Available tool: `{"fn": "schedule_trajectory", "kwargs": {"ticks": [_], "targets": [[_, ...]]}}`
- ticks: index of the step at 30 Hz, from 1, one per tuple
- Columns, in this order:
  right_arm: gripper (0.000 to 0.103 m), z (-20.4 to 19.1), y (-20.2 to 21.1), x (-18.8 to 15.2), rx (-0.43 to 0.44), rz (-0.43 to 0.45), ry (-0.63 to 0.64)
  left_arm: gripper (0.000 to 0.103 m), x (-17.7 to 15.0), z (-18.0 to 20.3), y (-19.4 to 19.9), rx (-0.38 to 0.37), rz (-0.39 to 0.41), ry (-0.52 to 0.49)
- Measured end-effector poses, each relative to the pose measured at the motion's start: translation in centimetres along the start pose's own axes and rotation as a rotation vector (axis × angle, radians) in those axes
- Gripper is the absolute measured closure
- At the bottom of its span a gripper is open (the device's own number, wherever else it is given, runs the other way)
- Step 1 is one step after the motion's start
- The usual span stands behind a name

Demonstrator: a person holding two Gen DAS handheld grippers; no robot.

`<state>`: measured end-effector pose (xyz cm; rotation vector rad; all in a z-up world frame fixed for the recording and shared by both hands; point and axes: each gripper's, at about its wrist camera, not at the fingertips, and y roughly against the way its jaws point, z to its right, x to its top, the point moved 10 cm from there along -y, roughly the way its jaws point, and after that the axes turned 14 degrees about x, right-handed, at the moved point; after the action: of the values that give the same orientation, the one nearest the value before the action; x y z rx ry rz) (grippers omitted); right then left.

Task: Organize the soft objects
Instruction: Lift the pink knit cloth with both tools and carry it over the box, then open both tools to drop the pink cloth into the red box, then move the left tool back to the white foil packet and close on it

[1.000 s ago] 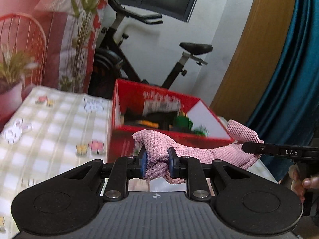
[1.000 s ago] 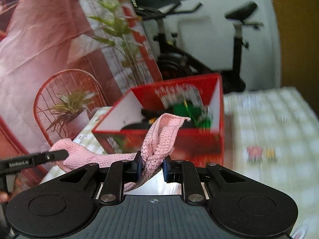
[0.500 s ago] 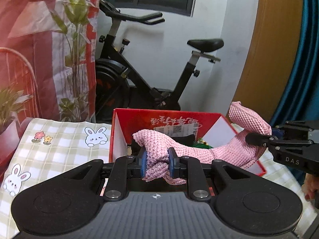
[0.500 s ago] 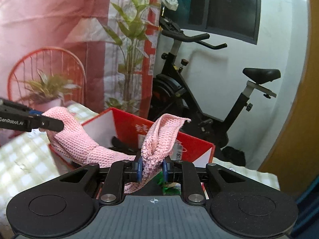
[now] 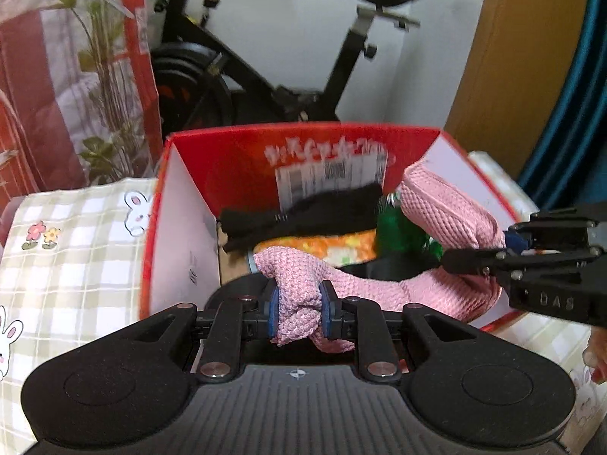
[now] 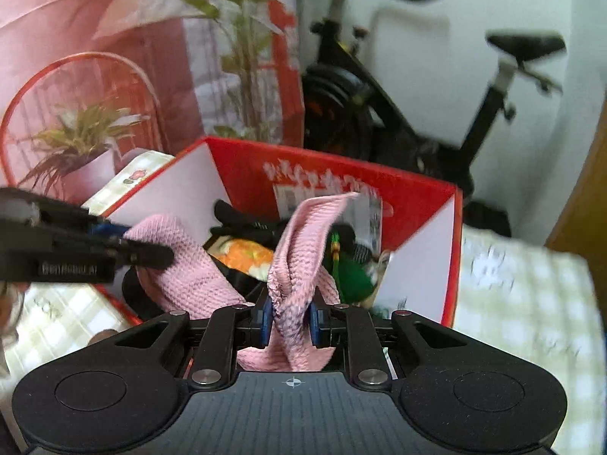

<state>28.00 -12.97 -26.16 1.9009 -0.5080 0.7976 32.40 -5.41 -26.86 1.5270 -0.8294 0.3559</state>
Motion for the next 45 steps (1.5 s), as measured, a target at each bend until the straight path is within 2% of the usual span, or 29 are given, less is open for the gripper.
{"fn": "schedule_trajectory", "kwargs": {"ticks": [6,14,17,23,28,33,38,45], "targets": [[0.086,1.8,-1.6,-1.1,0.017,-0.03,-0.143,0.08,-0.6,0.2,-1.2,0.0,-0.049,-0.005],[0.086,2.9,-3.4,-1.9,-0.009,-0.1,-0.209,0.079,-0.1,0.2,-2.4,-0.006,-0.072,0.003],[0.086,3.2,-4.0,-2.1,-0.024,-0.118,-0.218,0.074,-0.1,0.1,-2.2,-0.007,-0.062,0.0],[0.085,3.2,-4.0,-2.3,-0.066,-0.13,-0.212,0.055,0.6,-0.2,-1.1,0.011,-0.016,0.001],[0.072,2.4,-2.6,-1.5,-0.115,-0.1,-0.133,0.04,1.7,-1.1,0.7,0.023,0.043,0.014],[0.046,1.4,-0.2,0.1,-0.18,-0.038,-0.03,0.033,2.4,-2.2,3.0,0.04,0.094,0.04],[0.04,0.2,2.1,0.9,-0.196,0.003,0.029,0.028,2.2,-2.8,5.1,0.038,0.127,0.054],[0.039,-2.8,5.0,0.3,-0.114,0.07,0.087,0.027,0.2,-2.9,7.3,-0.001,0.151,0.06]]}}
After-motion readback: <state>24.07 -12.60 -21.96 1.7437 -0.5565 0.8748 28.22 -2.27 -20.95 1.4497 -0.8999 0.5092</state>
